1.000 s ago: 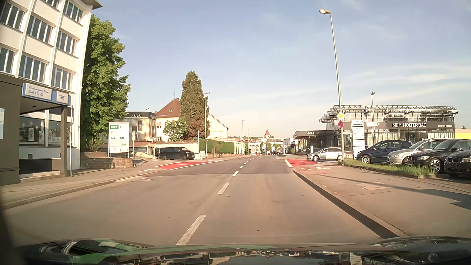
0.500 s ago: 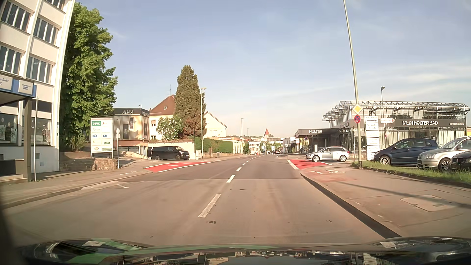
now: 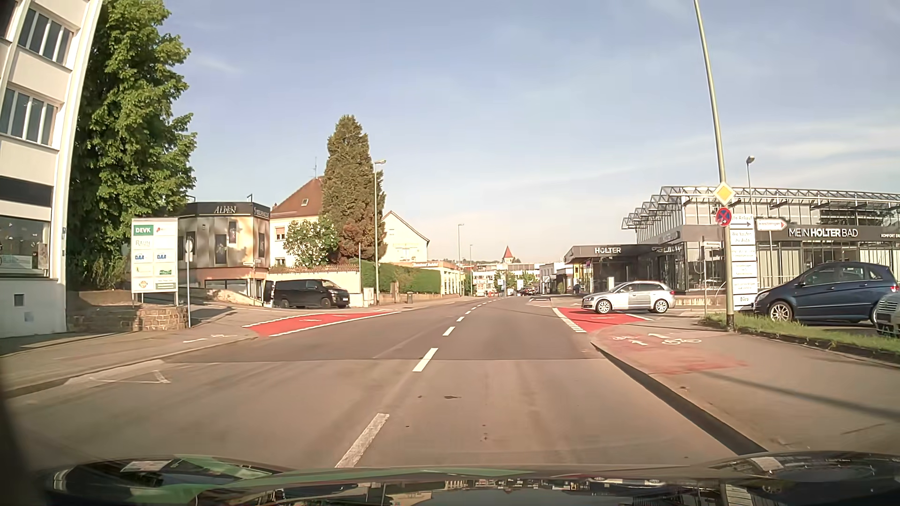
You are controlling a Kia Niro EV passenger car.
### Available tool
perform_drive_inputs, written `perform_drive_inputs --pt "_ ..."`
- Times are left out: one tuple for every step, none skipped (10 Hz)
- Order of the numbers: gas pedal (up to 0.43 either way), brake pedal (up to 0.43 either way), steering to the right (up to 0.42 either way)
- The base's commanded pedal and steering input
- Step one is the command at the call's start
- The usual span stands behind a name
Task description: Follow the waypoints while adhering to traffic rules and regulations
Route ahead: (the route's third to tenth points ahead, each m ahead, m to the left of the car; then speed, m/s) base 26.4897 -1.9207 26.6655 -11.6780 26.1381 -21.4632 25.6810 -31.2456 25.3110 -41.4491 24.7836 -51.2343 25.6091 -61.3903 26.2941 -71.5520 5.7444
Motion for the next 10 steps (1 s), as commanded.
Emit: perform_drive_inputs --pt "0.000 0.043 0.009" --pt "0.000 0.043 0.010" --pt "0.000 0.055 0.012" --pt "0.000 0.055 0.012" --pt "0.000 0.055 0.012" --pt "0.000 0.055 0.014" --pt "0.000 0.055 0.015" --pt "0.000 0.061 0.015" --pt "0.000 0.073 0.015" --pt "0.000 0.079 0.015"
